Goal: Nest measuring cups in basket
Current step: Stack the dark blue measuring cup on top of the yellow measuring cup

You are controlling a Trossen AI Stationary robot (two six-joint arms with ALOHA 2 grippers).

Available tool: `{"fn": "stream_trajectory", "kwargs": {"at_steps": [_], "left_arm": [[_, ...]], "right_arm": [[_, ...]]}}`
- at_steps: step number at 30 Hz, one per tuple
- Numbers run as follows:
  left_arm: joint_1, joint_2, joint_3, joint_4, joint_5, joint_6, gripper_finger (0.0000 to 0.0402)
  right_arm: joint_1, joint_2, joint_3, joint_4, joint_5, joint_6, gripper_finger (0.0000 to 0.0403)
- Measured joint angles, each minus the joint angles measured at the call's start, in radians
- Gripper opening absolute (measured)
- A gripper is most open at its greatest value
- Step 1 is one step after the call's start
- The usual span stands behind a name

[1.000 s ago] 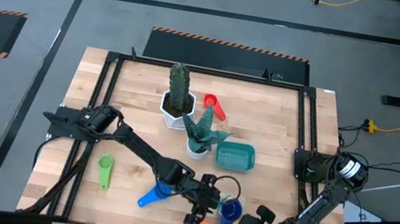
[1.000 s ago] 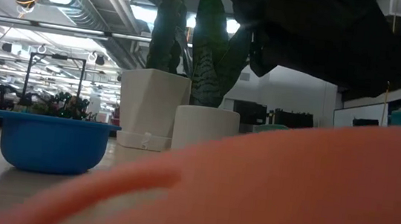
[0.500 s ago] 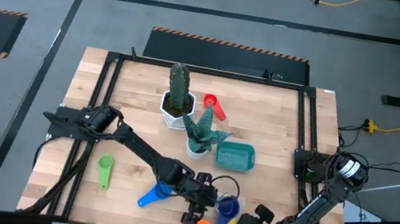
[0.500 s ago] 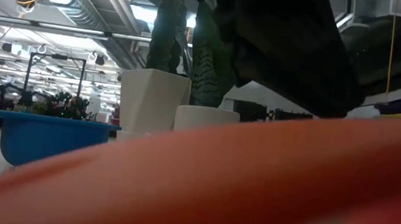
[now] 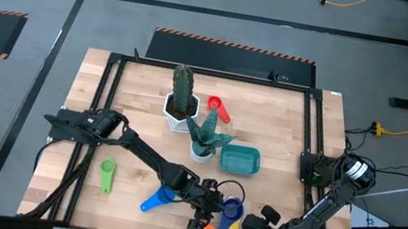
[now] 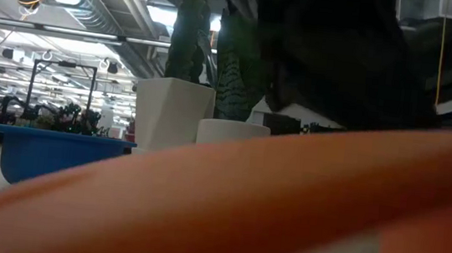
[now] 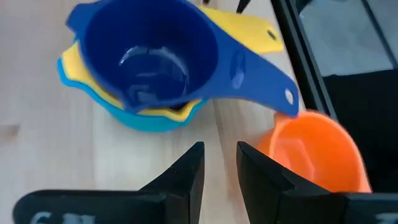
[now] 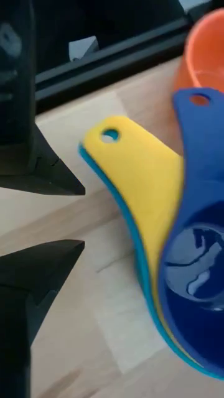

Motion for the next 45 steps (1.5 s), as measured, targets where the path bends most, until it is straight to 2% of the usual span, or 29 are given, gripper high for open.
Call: {"fn": "stream_trajectory", "kwargs": {"at_steps": [20, 40, 45], "left_arm": [[0.007, 0.030, 0.000, 0.197, -0.001, -0.009, 0.0086], [0.012, 0.030, 0.000, 0.221, -0.023, -0.015, 0.0086], [0.018, -0.024, 0.001, 0.179, 0.000, -0.075, 0.0086]], "right_arm": [[-0.044, 0.000, 0.000, 0.048, 0.001, -0.001, 0.0130], [-0.086, 0.000, 0.001, 0.060, 0.001, -0.054, 0.0130], [-0.072, -0.031, 0.001, 0.048, -0.012, -0.053, 0.0130]]}}
